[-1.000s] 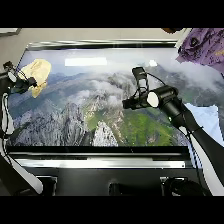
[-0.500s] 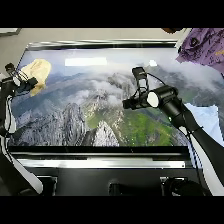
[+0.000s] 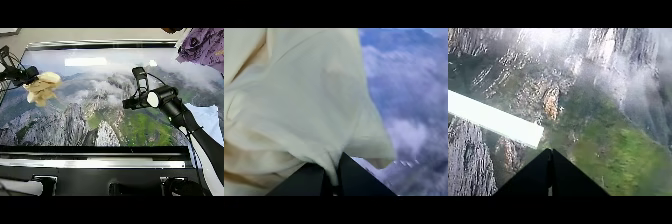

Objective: Fold the clothes and pants, and hang the long-sleeved shirts on hangers.

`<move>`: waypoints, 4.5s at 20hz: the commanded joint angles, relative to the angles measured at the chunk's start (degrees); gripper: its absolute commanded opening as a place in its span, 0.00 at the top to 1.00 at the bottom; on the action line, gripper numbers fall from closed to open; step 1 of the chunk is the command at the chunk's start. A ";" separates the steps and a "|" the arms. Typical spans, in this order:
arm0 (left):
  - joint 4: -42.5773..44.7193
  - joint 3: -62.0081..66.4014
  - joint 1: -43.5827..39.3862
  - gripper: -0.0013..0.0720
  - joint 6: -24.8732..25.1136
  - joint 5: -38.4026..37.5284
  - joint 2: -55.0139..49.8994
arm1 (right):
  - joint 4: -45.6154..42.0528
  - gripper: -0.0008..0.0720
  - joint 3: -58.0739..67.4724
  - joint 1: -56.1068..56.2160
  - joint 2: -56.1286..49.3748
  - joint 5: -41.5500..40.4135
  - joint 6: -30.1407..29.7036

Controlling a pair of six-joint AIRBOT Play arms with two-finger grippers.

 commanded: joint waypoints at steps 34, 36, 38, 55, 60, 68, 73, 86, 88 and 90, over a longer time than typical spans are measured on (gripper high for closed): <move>-6.23 -29.20 -3.69 0.00 1.18 -10.54 23.17 | 60.74 0.49 -22.18 -10.03 -9.64 8.66 -32.68; -6.25 -29.20 -3.69 0.00 1.18 -10.51 22.51 | 62.86 0.49 -22.18 -7.48 -12.50 6.08 -33.27; -6.25 -29.20 -3.69 0.00 1.18 -10.38 22.43 | 63.49 0.49 -22.18 -5.81 -14.78 4.37 -33.29; -23.63 -42.66 -0.13 0.00 13.51 0.24 16.96 | 55.82 0.96 -21.64 -9.18 -7.37 1.31 -27.67; -31.30 -46.12 -3.52 0.00 18.34 4.20 7.61 | 52.65 0.96 -21.64 -9.11 -3.76 4.81 -25.20; -31.30 -46.01 -2.60 0.19 18.14 6.32 5.42 | 45.83 0.96 -21.64 -9.11 0.46 4.90 -20.83; -35.93 -45.99 -6.45 0.32 18.12 9.99 1.44 | 46.12 0.96 -21.64 -9.11 0.83 6.34 -20.55; -16.57 -18.82 4.61 0.97 12.96 5.38 21.79 | 19.15 0.96 13.57 -9.11 5.42 7.85 -8.74; -12.72 -9.90 6.38 0.97 12.94 4.52 26.47 | 15.50 0.96 24.65 -9.11 5.62 10.16 -8.31; -10.32 -2.45 7.43 0.97 12.92 4.57 31.06 | 11.13 0.96 33.99 -9.11 6.91 12.04 -7.13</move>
